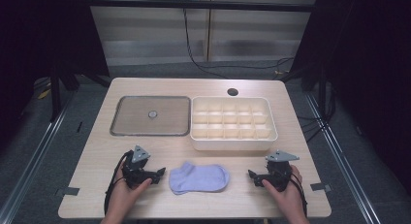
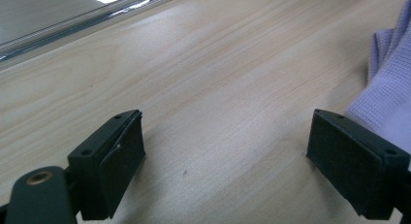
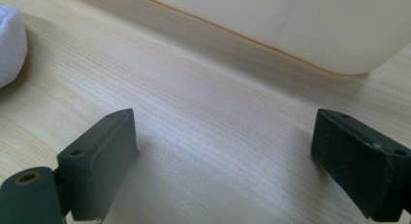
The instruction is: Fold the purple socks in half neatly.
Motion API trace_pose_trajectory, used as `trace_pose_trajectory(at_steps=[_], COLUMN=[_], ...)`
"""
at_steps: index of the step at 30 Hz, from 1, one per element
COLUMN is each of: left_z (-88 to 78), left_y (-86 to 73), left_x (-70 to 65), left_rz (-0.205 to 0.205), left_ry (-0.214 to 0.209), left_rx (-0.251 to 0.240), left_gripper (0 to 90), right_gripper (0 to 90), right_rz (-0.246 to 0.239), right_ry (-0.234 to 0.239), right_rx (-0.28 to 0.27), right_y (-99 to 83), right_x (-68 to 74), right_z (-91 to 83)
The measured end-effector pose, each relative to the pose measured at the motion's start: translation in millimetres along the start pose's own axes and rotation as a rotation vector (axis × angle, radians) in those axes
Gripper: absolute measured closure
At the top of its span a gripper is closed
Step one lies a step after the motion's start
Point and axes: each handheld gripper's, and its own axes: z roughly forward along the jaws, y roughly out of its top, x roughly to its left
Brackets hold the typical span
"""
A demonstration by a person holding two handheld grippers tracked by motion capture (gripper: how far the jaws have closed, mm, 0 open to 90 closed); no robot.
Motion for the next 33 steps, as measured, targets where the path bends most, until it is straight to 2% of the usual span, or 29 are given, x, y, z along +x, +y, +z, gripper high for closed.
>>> trace_pose_trajectory(at_steps=[12, 16, 19, 20, 21, 23, 26, 27, 28, 29, 30, 31, 33], left_z=[-0.2, -0.3, -0.3, -0.4, -0.4, -0.6, -0.7, -0.8, -1.3, -1.3, -1.4, -1.9, -2.1], left_y=[-0.3, -0.2, -0.2, -0.2, -0.2, -0.2, -0.3, -0.4, -0.6, -0.6, -0.7, -0.8, -1.4], left_x=[-0.4, -0.3, -0.2, 0.0, -0.1, 0.0, -0.1, 0.0, 0.3, 0.3, 0.3, 0.2, -0.5], left_rz=[0.001, 0.001, 0.001, 0.002, 0.002, 0.008, 0.005, 0.003, -0.001, -0.001, -0.001, -0.001, -0.005], left_ry=[-0.001, -0.001, -0.004, -0.005, -0.004, -0.003, -0.003, -0.003, 0.002, 0.002, 0.002, 0.001, 0.000], left_rx=[0.000, 0.000, 0.000, 0.001, 0.002, 0.006, 0.003, 0.003, -0.001, -0.001, -0.001, 0.001, -0.003], left_gripper=[12.6, 12.6, 12.6, 12.6, 12.7, 12.6, 13.1, 13.1, 14.8, 15.0, 15.1, 15.1, 15.7], right_gripper=[10.0, 15.5, 24.4, 24.4, 29.5, 33.5, 43.3, 43.3, 51.2, 51.2, 58.9, 58.9, 64.9], right_rz=[0.000, -0.004, -0.018, -0.018, -0.030, -0.027, -0.013, -0.013, -0.044, -0.044, -0.080, -0.080, -0.089], right_ry=[0.005, 0.013, 0.035, 0.035, 0.051, 0.072, 0.127, 0.127, 0.159, 0.159, 0.190, 0.190, 0.233], right_rx=[0.000, -0.012, -0.030, -0.030, -0.032, -0.026, -0.061, -0.061, -0.051, -0.051, -0.040, -0.040, -0.030], right_y=[0.0, -0.1, -0.8, -0.8, -0.8, -0.2, 4.1, 4.1, 6.4, 6.4, 7.4, 7.4, 8.5], right_x=[-0.2, -0.4, -1.1, -1.1, -1.0, -0.4, 1.8, 1.8, 5.4, 5.4, 9.9, 9.9, 15.0], right_z=[-0.1, -1.0, -2.4, -2.4, -3.9, -5.7, -10.9, -10.9, -12.4, -12.4, -11.8, -11.8, -10.1])
